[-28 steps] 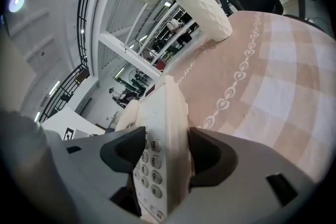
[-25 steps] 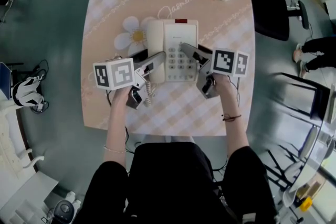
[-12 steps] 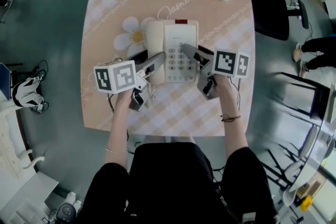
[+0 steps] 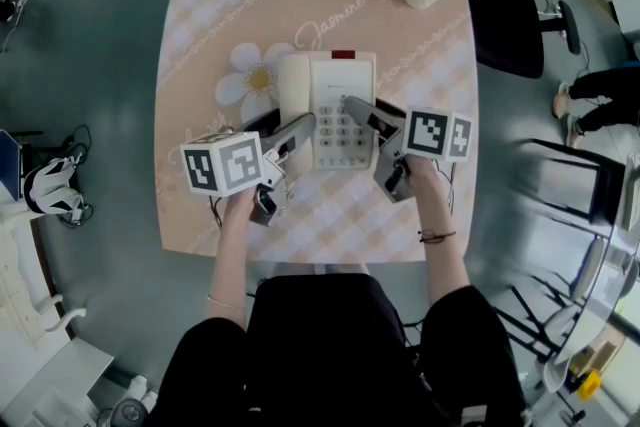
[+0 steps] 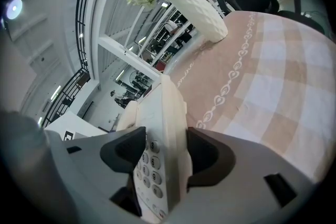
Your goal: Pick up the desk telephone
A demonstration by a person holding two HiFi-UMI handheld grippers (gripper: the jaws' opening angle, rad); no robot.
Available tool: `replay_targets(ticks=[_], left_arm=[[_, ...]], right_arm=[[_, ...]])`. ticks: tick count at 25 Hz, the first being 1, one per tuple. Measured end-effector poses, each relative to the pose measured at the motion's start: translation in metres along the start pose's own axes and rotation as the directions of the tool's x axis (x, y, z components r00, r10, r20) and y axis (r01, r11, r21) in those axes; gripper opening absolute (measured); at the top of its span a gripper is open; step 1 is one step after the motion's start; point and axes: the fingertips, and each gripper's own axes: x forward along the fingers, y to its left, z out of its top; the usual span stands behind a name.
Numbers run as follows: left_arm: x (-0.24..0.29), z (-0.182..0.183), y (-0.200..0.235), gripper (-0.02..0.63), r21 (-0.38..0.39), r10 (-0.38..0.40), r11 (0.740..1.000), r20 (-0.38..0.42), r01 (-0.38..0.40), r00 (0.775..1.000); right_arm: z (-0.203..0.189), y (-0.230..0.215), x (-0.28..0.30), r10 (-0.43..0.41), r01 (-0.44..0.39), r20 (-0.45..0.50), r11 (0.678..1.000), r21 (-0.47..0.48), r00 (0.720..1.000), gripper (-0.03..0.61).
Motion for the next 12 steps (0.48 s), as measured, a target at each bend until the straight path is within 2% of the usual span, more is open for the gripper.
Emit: replay_targets(ticks=[12], left_arm=[[-0.033, 0.009, -0.028, 0.301, 0.048, -0.010, 0.999, 0.059, 0.007, 0.998]], right_arm=[[-0.001, 0.034, -0.023, 0.040, -0.040, 0.044, 0.999, -0.009, 0.998, 0.238]])
